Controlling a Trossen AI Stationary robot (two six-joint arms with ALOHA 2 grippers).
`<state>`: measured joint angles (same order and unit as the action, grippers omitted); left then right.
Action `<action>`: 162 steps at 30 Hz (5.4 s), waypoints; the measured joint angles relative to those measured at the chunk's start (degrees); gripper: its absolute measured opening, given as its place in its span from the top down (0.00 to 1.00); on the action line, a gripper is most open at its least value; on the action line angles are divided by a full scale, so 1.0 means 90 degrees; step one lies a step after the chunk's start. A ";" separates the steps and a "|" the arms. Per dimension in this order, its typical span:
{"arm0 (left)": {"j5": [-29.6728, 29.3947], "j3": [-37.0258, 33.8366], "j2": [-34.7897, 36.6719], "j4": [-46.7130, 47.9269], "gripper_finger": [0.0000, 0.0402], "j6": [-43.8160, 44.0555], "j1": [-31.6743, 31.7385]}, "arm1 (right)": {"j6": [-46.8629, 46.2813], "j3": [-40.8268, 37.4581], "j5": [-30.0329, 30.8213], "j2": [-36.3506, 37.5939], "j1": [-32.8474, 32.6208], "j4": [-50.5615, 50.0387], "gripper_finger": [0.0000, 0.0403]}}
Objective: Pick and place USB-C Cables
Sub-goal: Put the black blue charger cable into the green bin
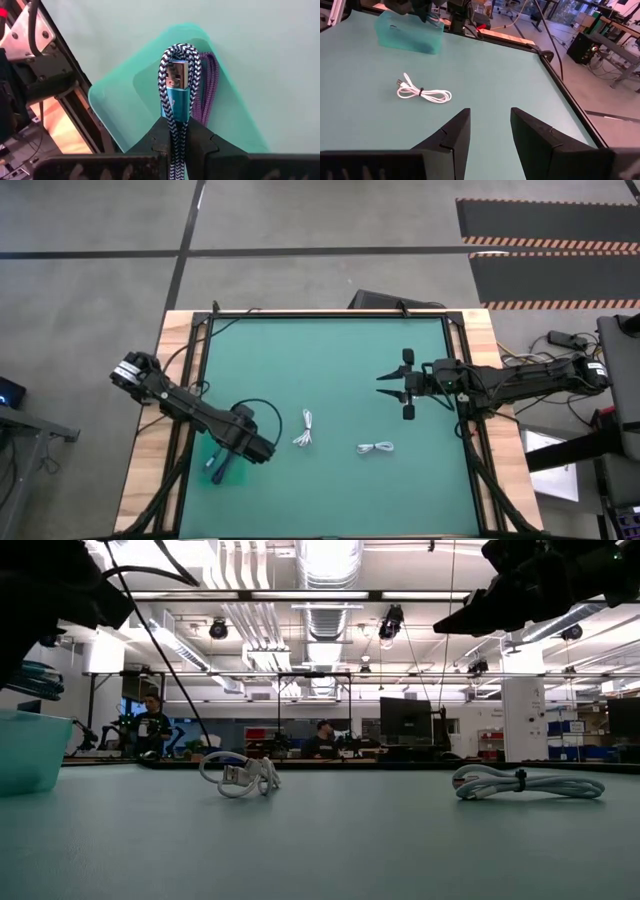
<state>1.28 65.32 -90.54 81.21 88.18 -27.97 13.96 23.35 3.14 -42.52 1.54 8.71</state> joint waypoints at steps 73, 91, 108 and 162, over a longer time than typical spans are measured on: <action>0.0124 -0.1807 0.1248 -0.1977 0.97 0.0166 -0.0196 | -0.0049 -0.0002 0.0000 0.0000 -0.0001 -0.0095 0.67; 0.0158 -0.1807 0.1154 -0.1977 0.91 0.0166 -0.0198 | -0.0049 -0.0001 0.0000 0.0000 0.0000 -0.0100 0.67; 0.0180 -0.1807 0.1154 -0.1977 0.90 0.0182 -0.0203 | -0.0049 -0.0002 -0.0001 0.0000 -0.0002 -0.0102 0.67; 0.0347 -0.1802 0.1195 -0.1980 0.70 0.0216 -0.0198 | -0.0049 -0.0002 -0.0002 0.0000 0.0000 -0.0112 0.67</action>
<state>4.40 49.10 -79.79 63.40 90.13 -29.76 13.52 23.33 3.11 -42.52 1.54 7.70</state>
